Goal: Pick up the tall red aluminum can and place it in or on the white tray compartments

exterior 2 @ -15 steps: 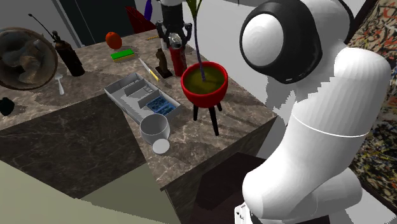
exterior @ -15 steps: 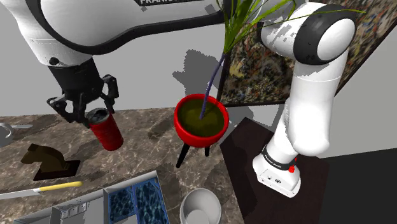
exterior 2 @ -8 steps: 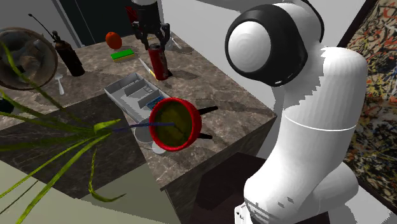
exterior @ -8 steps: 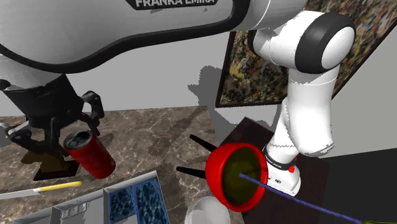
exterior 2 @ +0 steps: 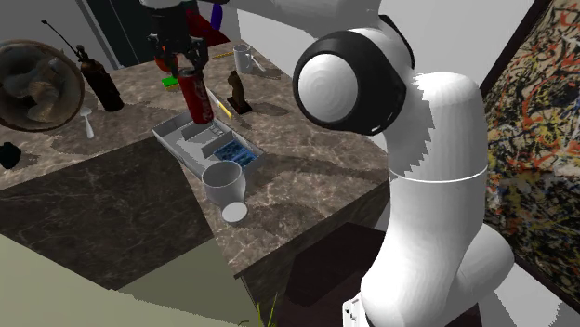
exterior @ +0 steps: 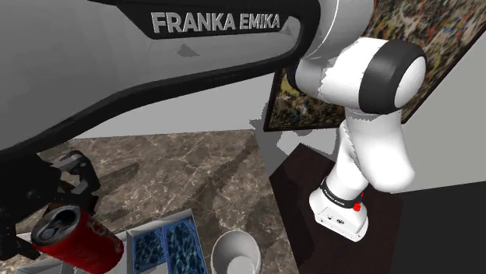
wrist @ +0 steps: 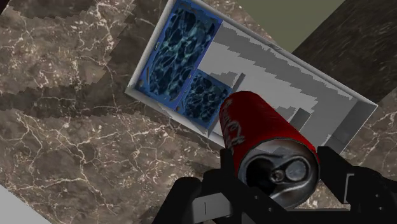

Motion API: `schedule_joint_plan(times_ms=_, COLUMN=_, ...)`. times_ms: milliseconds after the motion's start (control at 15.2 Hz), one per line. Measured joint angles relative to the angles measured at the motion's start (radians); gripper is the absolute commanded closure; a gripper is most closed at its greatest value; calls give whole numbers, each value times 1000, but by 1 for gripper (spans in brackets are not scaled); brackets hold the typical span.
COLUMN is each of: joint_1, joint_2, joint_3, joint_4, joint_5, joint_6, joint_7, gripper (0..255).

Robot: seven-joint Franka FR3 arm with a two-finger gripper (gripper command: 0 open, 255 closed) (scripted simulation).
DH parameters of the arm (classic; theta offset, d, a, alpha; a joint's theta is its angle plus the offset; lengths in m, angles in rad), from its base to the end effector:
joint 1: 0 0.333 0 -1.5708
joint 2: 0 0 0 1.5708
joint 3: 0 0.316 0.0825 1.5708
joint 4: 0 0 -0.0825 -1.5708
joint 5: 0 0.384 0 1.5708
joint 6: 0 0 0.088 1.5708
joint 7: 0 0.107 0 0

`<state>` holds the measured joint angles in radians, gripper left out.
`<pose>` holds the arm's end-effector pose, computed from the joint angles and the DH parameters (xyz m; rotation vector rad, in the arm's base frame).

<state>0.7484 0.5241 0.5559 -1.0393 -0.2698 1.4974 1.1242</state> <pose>0.3104 0.6104 0.5716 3.1362 0.1533 0.0020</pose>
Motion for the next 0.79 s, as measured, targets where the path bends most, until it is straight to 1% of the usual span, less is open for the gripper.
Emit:
schedule_joint_plan(times_ms=66, joint_1=20, joint_2=17, joint_3=0, joint_4=22, joint_5=-8, joint_6=-6, joint_7=14, gripper=255)
schedule_joint_plan(times_ms=132, joint_1=26, joint_2=22, joint_3=0, joint_4=21, joint_5=-10, joint_6=-1, joint_7=20, gripper=255)
schedule_joint_plan(times_ms=330, joint_1=18, joint_2=16, joint_3=1, joint_4=-30, joint_5=-8, joint_6=41, joint_7=29, gripper=255)
schedule_joint_plan(times_ms=660, joint_1=-11, joint_2=-12, joint_3=5, joint_4=-144, joint_5=4, joint_6=126, joint_7=34, gripper=255)
schedule_joint_plan(times_ms=792, joint_1=-13, joint_2=-11, joint_3=4, joint_4=-170, joint_5=3, joint_6=152, joint_7=38, gripper=255)
